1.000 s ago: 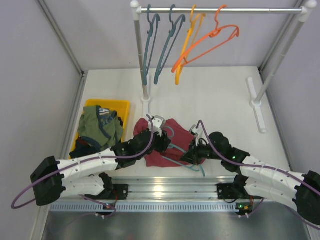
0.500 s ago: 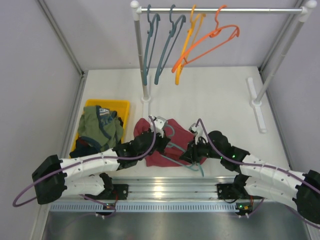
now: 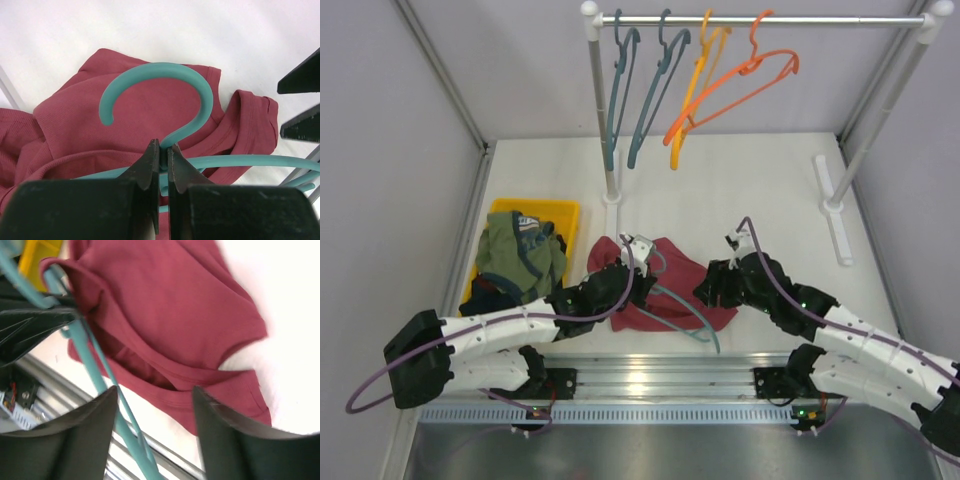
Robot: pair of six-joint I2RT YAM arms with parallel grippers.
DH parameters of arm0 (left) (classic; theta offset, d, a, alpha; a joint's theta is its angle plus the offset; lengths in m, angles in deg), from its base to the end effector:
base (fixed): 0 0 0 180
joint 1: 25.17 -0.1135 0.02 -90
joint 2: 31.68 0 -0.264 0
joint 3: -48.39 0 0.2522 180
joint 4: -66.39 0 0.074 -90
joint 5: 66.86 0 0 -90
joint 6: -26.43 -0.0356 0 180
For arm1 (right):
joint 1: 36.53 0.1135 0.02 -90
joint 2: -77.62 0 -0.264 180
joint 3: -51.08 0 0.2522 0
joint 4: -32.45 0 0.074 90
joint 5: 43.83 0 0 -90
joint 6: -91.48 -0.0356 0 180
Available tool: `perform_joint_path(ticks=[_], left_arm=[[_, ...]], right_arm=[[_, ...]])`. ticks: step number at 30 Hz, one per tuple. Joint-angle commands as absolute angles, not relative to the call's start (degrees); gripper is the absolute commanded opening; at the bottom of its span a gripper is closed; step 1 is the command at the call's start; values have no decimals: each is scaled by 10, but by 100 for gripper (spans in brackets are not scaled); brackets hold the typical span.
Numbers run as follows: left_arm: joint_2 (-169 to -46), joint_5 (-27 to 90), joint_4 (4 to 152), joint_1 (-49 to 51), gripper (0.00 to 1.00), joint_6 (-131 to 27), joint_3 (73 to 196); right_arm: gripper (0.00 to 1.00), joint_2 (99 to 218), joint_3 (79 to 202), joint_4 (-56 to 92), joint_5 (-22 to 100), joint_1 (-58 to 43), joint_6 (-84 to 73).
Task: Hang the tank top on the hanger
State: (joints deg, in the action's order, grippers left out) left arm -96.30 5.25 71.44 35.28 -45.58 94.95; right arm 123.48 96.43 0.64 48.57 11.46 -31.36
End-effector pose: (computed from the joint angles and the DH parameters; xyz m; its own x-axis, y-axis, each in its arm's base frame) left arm 0.1308 -0.2085 0.2315 -0.3968 0.1039 -0.9120 0.5951 0.7856 -0.1694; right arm 0.1222 0.1334 0.2421 -0.6904 0.0431 -0.7222 -0.4098 0.7993 0.4395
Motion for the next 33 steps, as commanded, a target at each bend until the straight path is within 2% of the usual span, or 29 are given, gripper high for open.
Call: perform_joint_path(ticks=[1, 3, 5, 10, 15, 18, 20, 23, 33], left_arm=[[-945, 38, 685, 355, 0, -465, 946], [-943, 35, 685, 355, 0, -465, 946], [-942, 34, 685, 355, 0, -465, 948], [-943, 35, 686, 356, 0, -465, 949], [-939, 33, 681, 355, 0, -463, 941], [-938, 31, 681, 356, 0, -463, 940], [-938, 31, 679, 355, 0, -463, 941], [-941, 33, 677, 356, 0, -463, 941], [-940, 33, 677, 356, 0, -465, 943]], right_arm=[[56, 1253, 988, -86, 566, 120, -390], [48, 1268, 981, -100, 577, 117, -411], [47, 1271, 974, -116, 591, 111, -419], [49, 1283, 966, -137, 611, 88, -436], [58, 1330, 980, -114, 618, 68, -432], [58, 1372, 992, -95, 623, 60, -426], [54, 1402, 996, -87, 624, 55, -422], [53, 1426, 996, -65, 623, 52, -419], [60, 1432, 1018, -59, 633, 48, -412]])
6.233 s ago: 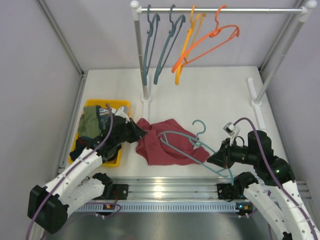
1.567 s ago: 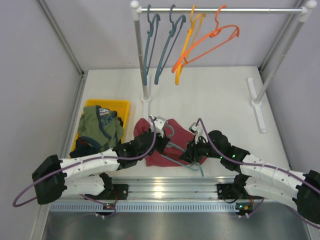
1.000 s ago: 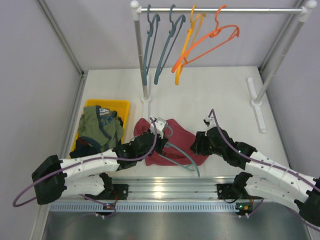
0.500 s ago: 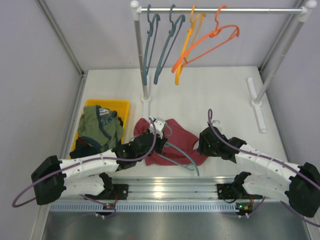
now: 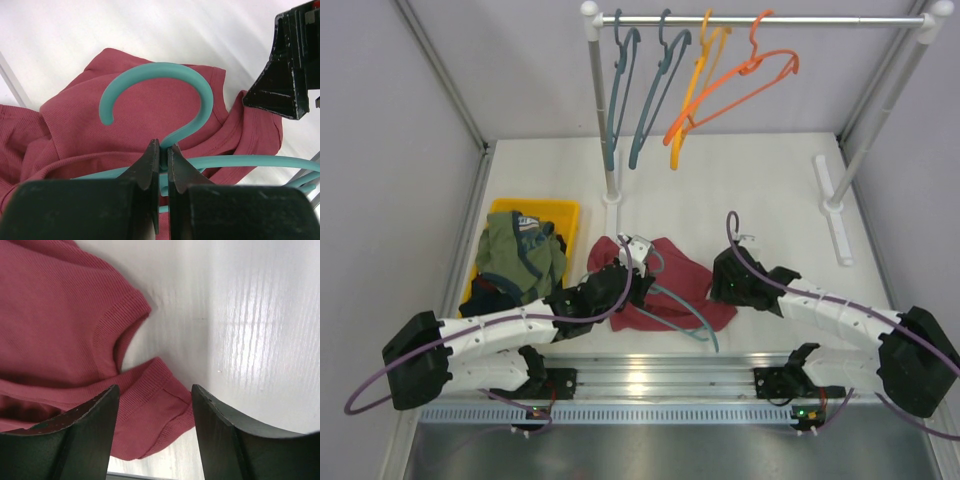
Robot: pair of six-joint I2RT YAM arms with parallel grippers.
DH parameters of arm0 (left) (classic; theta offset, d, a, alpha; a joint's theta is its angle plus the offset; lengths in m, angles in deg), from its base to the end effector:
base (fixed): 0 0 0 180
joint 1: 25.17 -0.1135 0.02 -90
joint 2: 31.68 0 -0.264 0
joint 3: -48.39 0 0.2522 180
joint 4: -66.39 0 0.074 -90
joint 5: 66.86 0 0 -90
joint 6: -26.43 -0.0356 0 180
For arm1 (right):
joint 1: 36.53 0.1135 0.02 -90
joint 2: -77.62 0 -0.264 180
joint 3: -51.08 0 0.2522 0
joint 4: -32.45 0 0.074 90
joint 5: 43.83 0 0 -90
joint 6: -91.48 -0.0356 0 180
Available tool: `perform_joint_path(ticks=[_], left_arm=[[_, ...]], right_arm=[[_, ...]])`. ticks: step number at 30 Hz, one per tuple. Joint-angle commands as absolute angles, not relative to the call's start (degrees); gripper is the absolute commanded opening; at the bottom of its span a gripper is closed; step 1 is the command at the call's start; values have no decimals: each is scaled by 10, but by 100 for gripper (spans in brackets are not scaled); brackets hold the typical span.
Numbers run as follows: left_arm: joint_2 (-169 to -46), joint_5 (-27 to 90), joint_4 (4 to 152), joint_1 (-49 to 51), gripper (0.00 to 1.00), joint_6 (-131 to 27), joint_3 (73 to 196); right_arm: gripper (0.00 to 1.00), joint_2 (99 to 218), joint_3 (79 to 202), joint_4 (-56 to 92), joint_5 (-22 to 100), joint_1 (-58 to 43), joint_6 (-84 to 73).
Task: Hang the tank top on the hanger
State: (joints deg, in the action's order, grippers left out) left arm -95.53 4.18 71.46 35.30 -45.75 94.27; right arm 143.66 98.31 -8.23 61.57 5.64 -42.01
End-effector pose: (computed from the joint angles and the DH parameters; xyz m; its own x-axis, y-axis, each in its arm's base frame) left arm 0.1296 -0.2054 0.2305 -0.3904 0.1019 -0.9150 0.5841 0.7957 -0.1606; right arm 0.1594 0.1316 0.1801 -0.8399 0.1344 -0.5258 0.0424 0.9821 0.1834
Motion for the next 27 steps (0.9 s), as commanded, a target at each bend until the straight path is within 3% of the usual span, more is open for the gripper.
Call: perform_joint_path(ticks=[1, 5, 14, 18, 21, 27], left_arm=[[-942, 33, 677, 355, 0, -465, 942], [-946, 31, 676, 355, 0, -463, 943], [-949, 31, 675, 356, 0, -463, 948], [-950, 26, 675, 356, 0, -463, 949], [-949, 11, 676, 356, 0, -456, 951], [-936, -32, 672, 355, 0, -431, 958]], right_arm=[[60, 1435, 1022, -61, 637, 46, -410], [48, 1465, 1030, -58, 638, 44, -402], [43, 1500, 1018, -43, 630, 42, -393], [25, 1470, 1007, -56, 630, 43, -397], [3, 1443, 1001, -72, 636, 42, -398], [0, 1366, 965, -93, 624, 45, -410]])
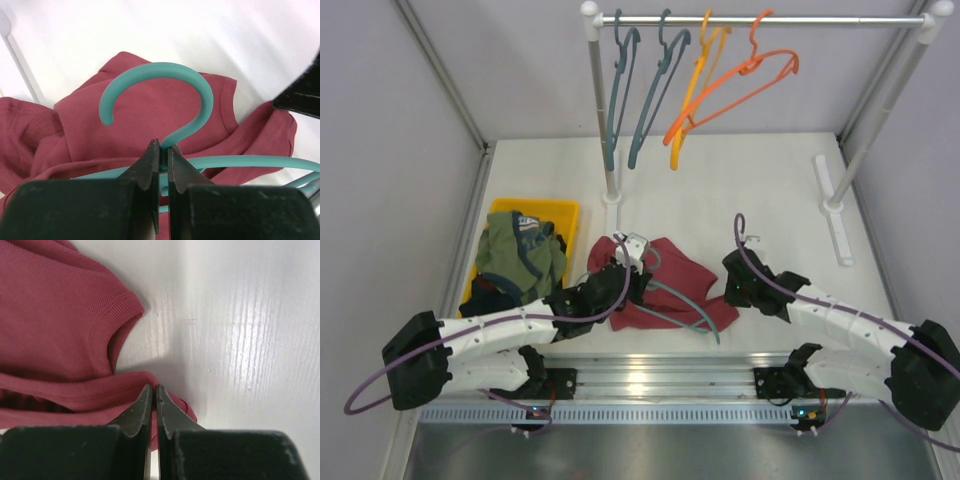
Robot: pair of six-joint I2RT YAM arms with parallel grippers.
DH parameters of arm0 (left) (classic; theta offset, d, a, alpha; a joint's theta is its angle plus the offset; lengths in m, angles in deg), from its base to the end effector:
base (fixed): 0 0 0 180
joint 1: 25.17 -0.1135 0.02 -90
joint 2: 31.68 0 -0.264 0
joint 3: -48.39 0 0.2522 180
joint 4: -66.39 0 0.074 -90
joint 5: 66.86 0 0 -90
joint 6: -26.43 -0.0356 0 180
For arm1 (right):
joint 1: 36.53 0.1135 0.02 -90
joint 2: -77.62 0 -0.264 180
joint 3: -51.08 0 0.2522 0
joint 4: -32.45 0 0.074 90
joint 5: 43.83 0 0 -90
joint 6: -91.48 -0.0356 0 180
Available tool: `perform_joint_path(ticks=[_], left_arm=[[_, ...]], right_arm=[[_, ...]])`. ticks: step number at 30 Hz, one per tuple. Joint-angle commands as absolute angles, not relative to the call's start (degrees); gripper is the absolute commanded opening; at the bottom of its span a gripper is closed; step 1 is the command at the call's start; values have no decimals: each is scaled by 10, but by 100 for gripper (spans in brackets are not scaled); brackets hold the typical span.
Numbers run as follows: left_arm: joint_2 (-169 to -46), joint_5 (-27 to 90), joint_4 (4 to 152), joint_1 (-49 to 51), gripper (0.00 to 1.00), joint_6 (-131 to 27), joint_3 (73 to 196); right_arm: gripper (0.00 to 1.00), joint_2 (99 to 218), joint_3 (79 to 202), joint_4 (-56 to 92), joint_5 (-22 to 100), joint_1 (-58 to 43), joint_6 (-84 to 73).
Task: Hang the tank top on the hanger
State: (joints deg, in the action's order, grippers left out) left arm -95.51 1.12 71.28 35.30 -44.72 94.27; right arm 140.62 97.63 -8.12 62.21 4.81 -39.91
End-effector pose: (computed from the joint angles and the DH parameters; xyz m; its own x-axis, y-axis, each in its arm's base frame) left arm 0.1309 -0.2041 0.2312 -0.3866 0.0749 -0.9192 0.5404 0.8261 -0.1600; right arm 0.1574 0.1253 0.1865 -0.8176 0.1271 -0.5616 0.0249 0.9822 0.1860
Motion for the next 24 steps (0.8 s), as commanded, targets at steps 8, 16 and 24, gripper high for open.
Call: perform_joint_path(ticks=[8, 16, 24], left_arm=[[-940, -98, 675, 354, 0, -391, 980], [-958, -125, 702, 351, 0, -370, 999], [-984, -144, 733, 349, 0, -360, 1018]], right_arm=[[0, 1297, 949, -128, 637, 75, -430], [0, 1262, 931, -140, 656, 96, -450], [0, 1233, 938, -159, 668, 113, -459]])
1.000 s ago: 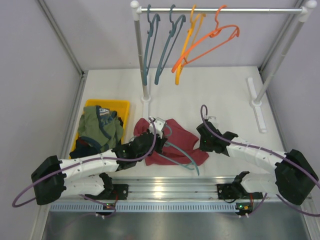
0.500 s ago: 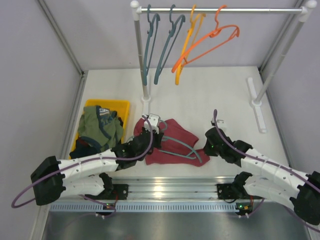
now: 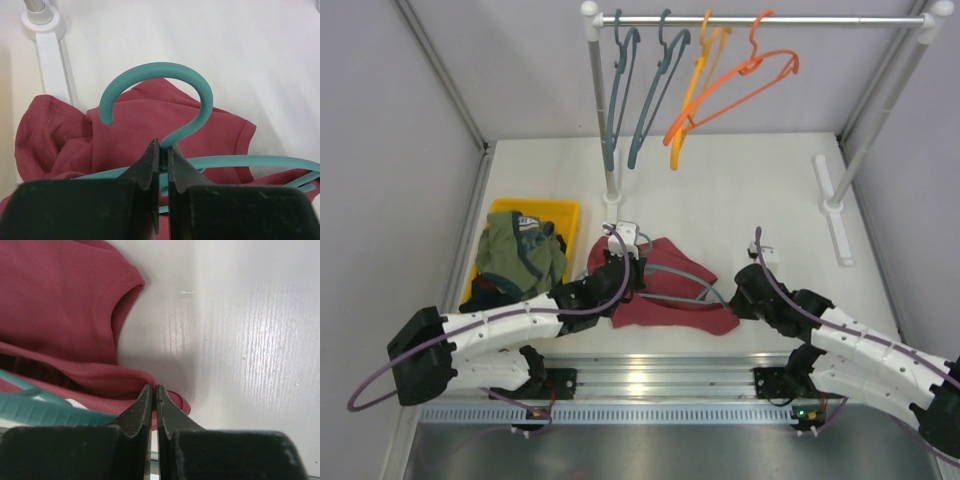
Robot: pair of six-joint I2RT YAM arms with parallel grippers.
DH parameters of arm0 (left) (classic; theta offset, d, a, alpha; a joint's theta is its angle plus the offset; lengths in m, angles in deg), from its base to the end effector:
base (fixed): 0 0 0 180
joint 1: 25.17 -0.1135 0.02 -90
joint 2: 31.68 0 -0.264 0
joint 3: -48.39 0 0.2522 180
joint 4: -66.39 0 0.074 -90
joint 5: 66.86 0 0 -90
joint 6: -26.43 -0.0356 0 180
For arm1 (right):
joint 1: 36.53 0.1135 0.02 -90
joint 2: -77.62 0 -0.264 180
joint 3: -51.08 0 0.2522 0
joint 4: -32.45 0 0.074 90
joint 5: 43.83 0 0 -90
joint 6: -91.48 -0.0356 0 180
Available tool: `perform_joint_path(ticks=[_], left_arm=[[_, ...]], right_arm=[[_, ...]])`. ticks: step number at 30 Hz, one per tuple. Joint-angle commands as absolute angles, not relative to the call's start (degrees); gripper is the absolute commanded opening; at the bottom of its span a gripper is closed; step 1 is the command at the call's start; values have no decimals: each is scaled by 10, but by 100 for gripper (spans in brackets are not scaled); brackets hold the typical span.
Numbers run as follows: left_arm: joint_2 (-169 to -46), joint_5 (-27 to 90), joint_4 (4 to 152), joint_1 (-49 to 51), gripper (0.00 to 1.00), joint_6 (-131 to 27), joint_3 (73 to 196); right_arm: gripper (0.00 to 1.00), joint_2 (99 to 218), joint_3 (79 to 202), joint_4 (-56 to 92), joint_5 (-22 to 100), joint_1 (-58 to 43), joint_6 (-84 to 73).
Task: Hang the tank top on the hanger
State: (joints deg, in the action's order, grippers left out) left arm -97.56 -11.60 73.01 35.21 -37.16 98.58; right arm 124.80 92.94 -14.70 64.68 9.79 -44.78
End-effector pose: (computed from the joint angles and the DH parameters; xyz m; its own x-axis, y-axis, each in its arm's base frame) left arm 0.1414 -0.2077 0.2471 -0.3699 -0.0889 -0.9248 0.3230 0.9210 -0.2177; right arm 0.1168 0.1060 0.1983 -0.7776 0.1777 -0.6031 0.0139 0.9639 0.2661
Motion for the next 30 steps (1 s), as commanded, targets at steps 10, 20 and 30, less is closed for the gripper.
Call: perform_joint_path(ticks=[10, 20, 30], left_arm=[[-1006, -135, 739, 349, 0, -354, 1021], [-1020, -127, 736, 346, 0, -360, 1028], [-1044, -120, 752, 339, 0, -365, 1043]], right_arm=[[0, 1207, 942, -180, 685, 129, -469], [0, 1200, 951, -190, 697, 149, -472], [0, 1198, 982, -196, 710, 161, -466]])
